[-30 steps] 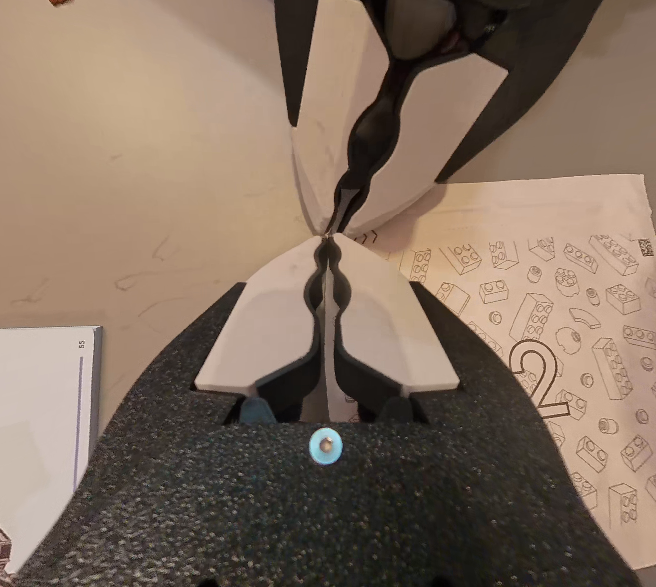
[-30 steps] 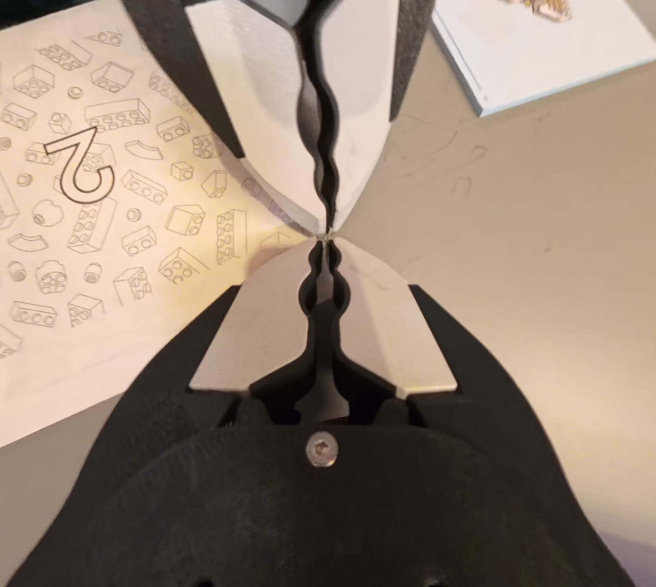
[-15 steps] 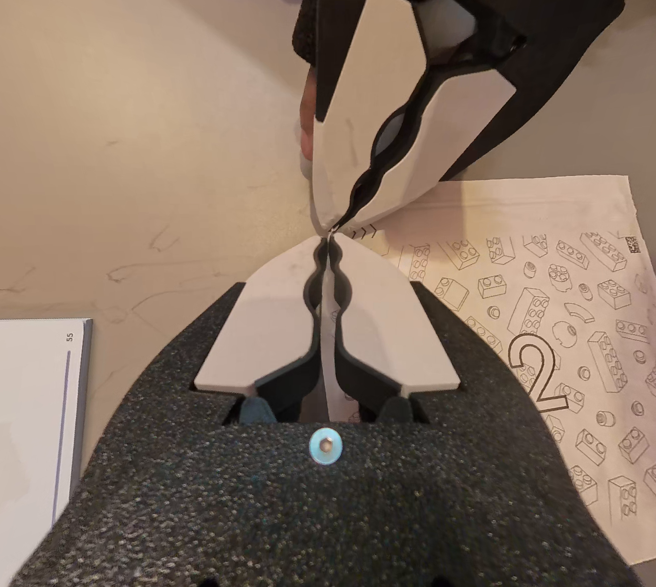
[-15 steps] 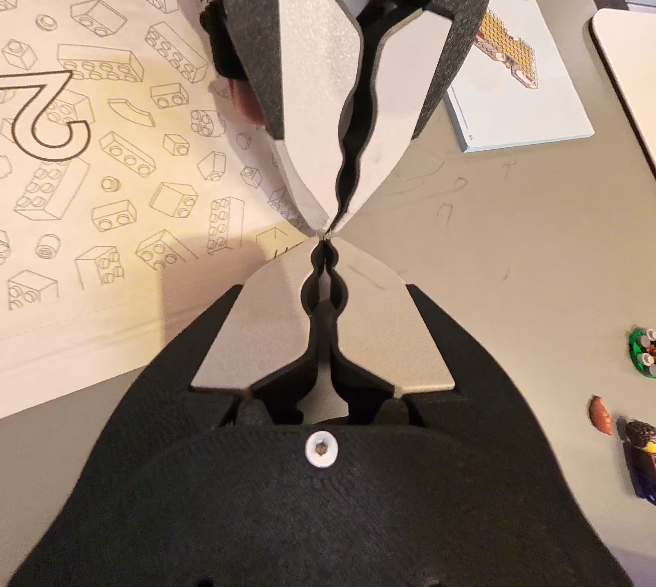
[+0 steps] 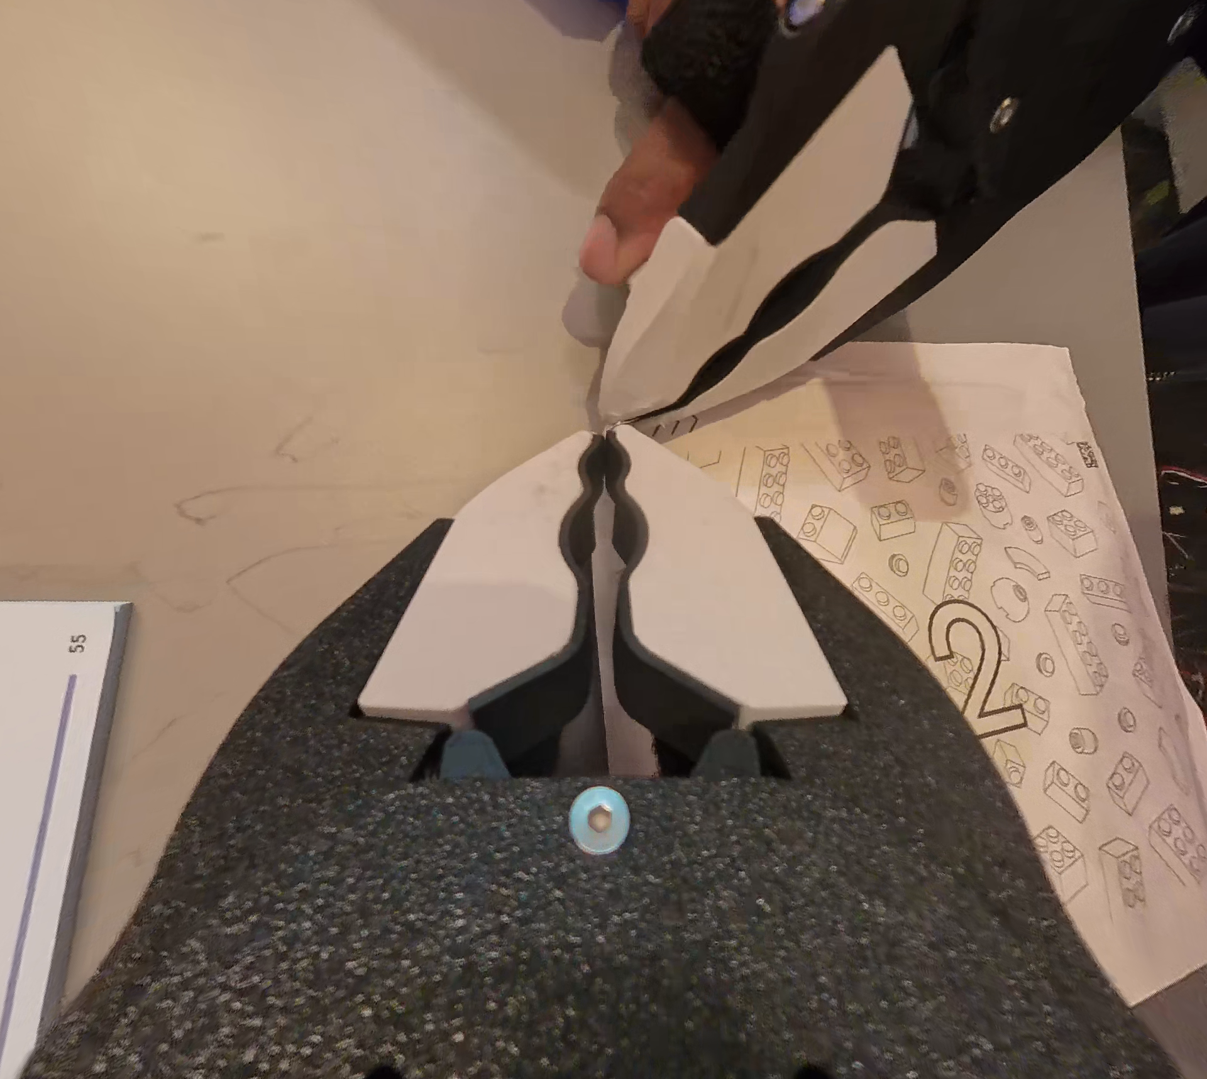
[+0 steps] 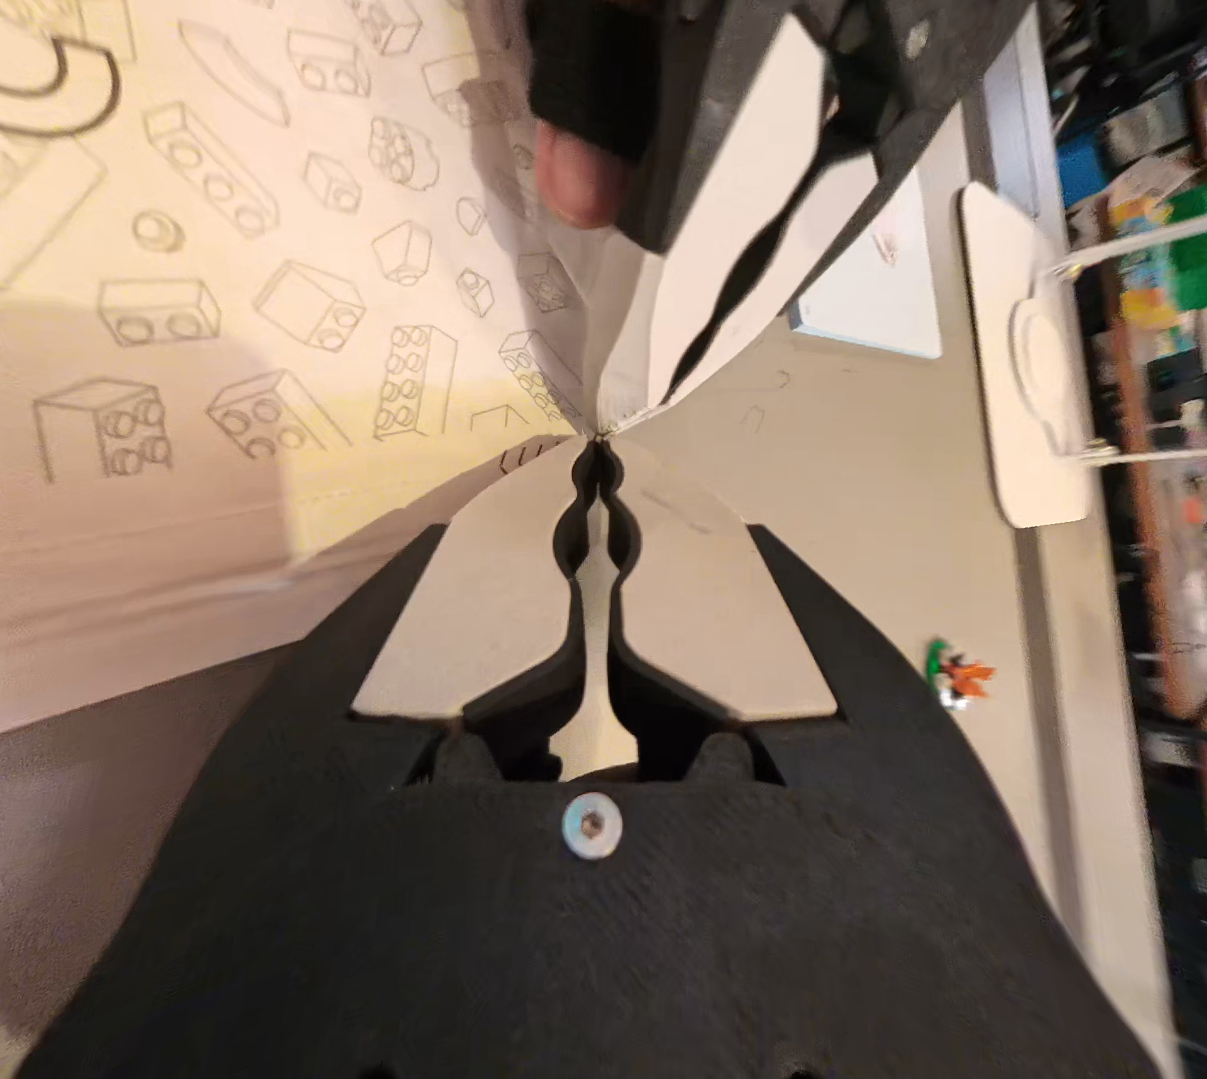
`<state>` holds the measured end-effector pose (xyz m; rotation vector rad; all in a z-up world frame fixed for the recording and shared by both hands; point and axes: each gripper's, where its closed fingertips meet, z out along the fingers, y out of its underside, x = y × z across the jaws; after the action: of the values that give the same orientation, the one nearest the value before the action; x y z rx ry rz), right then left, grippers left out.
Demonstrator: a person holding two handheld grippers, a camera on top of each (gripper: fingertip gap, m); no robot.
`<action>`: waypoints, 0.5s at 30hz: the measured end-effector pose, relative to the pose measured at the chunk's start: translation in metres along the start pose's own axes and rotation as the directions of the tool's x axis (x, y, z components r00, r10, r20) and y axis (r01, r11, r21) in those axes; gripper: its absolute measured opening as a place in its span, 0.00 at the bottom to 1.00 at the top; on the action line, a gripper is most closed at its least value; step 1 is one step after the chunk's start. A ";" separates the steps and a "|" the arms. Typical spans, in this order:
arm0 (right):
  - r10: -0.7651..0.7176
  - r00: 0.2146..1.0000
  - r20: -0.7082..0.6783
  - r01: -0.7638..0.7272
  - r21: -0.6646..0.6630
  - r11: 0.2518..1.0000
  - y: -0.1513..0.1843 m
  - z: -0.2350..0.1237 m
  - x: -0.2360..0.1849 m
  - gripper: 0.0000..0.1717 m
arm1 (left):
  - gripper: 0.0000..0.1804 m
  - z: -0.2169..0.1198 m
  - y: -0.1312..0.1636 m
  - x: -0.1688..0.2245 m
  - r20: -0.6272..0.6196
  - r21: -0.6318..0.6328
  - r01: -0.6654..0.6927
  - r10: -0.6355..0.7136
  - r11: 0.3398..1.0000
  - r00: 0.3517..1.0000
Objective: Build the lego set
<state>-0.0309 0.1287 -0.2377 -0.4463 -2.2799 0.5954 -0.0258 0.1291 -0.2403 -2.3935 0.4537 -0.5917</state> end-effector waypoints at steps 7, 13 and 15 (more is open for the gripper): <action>-0.207 0.973 -0.107 0.208 -0.002 0.978 0.002 -0.004 -0.002 0.00 | 0.00 0.004 -0.001 0.003 -0.037 0.004 -0.002 0.002 1.000 0.999; -0.307 0.938 -0.163 0.310 -0.005 0.951 0.000 -0.007 -0.004 0.00 | 0.00 0.004 -0.001 0.007 -0.071 0.008 -0.005 0.006 1.000 0.997; -0.327 0.928 -0.176 0.332 -0.005 0.943 -0.001 -0.009 -0.005 0.00 | 0.00 0.004 -0.001 0.008 -0.082 0.015 -0.003 0.004 1.000 0.997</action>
<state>-0.0216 0.1278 -0.2341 -0.0915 -2.1125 0.3963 -0.0164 0.1282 -0.2396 -2.3608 0.4872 -0.6908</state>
